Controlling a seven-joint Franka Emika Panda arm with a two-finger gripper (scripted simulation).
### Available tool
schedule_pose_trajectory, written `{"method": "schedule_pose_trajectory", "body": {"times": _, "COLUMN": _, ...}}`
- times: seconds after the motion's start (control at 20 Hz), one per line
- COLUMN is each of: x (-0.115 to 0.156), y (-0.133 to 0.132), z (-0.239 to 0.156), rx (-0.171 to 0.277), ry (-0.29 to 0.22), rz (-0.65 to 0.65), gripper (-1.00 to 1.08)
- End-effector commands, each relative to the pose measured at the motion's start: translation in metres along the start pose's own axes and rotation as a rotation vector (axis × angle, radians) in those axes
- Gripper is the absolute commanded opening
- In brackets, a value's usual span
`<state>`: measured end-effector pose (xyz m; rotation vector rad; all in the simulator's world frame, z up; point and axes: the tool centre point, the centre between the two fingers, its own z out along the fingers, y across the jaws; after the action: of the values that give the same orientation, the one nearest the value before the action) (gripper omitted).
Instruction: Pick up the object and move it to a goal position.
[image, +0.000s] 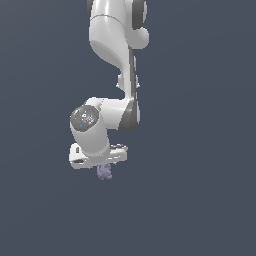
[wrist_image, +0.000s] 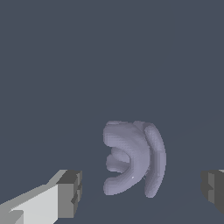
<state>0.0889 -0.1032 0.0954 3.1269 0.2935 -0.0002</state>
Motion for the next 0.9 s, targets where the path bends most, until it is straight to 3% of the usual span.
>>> {"method": "schedule_pose_trajectory", "body": {"times": 0.0, "x": 0.001, "y": 0.003, "z": 0.003, "rx": 0.001, "ry": 0.000, "rz": -0.007, "gripper": 1.00}}
{"method": "schedule_pose_trajectory", "body": {"times": 0.3, "x": 0.001, "y": 0.003, "z": 0.007, "rx": 0.001, "ry": 0.000, "rz": -0.006, "gripper": 1.00}}
{"method": "schedule_pose_trajectory", "body": {"times": 0.85, "x": 0.000, "y": 0.003, "z": 0.054, "rx": 0.001, "ry": 0.000, "rz": -0.009, "gripper": 1.00}}
